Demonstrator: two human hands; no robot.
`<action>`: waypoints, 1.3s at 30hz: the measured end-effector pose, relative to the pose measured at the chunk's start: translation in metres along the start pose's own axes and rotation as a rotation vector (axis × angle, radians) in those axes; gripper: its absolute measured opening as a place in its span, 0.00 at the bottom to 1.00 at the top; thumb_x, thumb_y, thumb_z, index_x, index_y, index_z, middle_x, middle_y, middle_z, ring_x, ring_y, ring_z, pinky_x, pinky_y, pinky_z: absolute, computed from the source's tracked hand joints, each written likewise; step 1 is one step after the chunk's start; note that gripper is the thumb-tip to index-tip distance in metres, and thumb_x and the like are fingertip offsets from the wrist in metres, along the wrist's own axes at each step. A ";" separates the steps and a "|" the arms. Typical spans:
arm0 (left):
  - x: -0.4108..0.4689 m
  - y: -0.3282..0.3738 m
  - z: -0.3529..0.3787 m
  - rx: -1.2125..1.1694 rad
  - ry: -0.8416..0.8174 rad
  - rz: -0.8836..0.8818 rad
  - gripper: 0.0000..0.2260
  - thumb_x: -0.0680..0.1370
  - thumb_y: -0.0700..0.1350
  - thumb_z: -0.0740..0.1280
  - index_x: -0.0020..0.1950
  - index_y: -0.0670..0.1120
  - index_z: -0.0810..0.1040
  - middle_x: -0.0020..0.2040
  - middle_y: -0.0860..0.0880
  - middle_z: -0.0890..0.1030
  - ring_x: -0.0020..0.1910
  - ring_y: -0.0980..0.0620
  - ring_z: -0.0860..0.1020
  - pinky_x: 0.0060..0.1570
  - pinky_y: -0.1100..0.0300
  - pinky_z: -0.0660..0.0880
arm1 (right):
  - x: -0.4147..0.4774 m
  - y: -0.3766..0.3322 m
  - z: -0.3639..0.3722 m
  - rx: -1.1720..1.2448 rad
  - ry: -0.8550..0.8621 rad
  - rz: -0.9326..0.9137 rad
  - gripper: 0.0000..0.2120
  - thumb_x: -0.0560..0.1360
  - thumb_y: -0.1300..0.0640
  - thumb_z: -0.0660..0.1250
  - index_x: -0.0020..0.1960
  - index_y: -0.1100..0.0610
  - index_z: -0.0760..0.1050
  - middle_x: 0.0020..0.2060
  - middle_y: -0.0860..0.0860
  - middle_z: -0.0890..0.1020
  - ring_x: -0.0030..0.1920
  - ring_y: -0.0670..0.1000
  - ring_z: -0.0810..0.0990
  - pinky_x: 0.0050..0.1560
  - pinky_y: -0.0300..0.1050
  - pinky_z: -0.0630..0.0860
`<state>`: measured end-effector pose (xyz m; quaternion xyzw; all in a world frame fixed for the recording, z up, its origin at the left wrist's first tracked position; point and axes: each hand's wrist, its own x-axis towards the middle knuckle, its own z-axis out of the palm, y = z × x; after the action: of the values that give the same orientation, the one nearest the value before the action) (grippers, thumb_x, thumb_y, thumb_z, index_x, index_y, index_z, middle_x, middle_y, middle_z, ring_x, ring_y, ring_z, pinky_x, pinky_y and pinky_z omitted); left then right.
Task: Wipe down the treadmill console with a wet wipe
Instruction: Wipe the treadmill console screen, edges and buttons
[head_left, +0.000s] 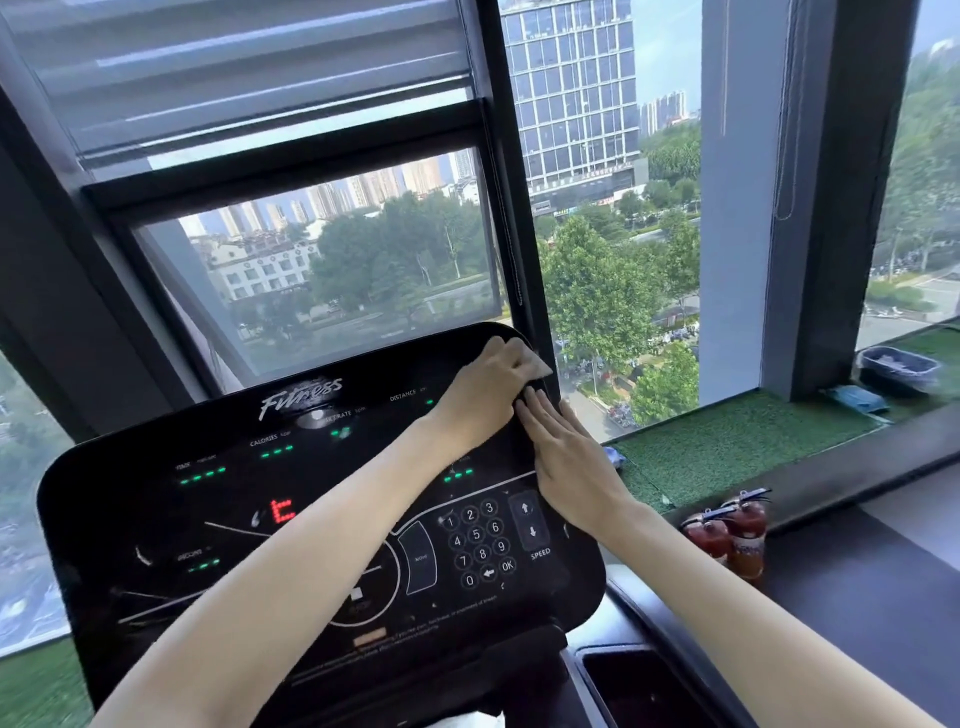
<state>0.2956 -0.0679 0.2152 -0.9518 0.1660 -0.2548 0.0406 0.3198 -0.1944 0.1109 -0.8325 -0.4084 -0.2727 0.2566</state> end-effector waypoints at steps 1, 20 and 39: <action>-0.002 0.001 0.001 0.005 -0.030 0.071 0.23 0.74 0.30 0.61 0.66 0.47 0.73 0.57 0.49 0.72 0.57 0.50 0.66 0.51 0.55 0.74 | 0.000 0.001 0.000 0.002 -0.002 -0.001 0.29 0.75 0.67 0.55 0.76 0.62 0.52 0.75 0.58 0.54 0.76 0.51 0.48 0.76 0.47 0.45; 0.005 0.005 0.006 -0.082 0.015 -0.071 0.28 0.73 0.26 0.59 0.68 0.49 0.72 0.52 0.51 0.69 0.55 0.52 0.66 0.49 0.61 0.71 | -0.031 0.004 -0.004 0.049 0.131 0.109 0.23 0.73 0.68 0.57 0.68 0.65 0.69 0.68 0.58 0.71 0.70 0.53 0.67 0.74 0.44 0.51; -0.014 0.012 0.029 -0.138 0.052 -0.129 0.28 0.73 0.25 0.58 0.66 0.49 0.74 0.46 0.51 0.67 0.50 0.50 0.69 0.47 0.62 0.70 | -0.081 0.005 0.014 0.030 -0.027 0.102 0.26 0.70 0.69 0.58 0.68 0.65 0.69 0.69 0.59 0.70 0.72 0.51 0.61 0.74 0.39 0.43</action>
<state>0.2950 -0.0750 0.1816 -0.9541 0.1224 -0.2695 -0.0459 0.2851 -0.2319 0.0458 -0.8518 -0.3729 -0.2421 0.2770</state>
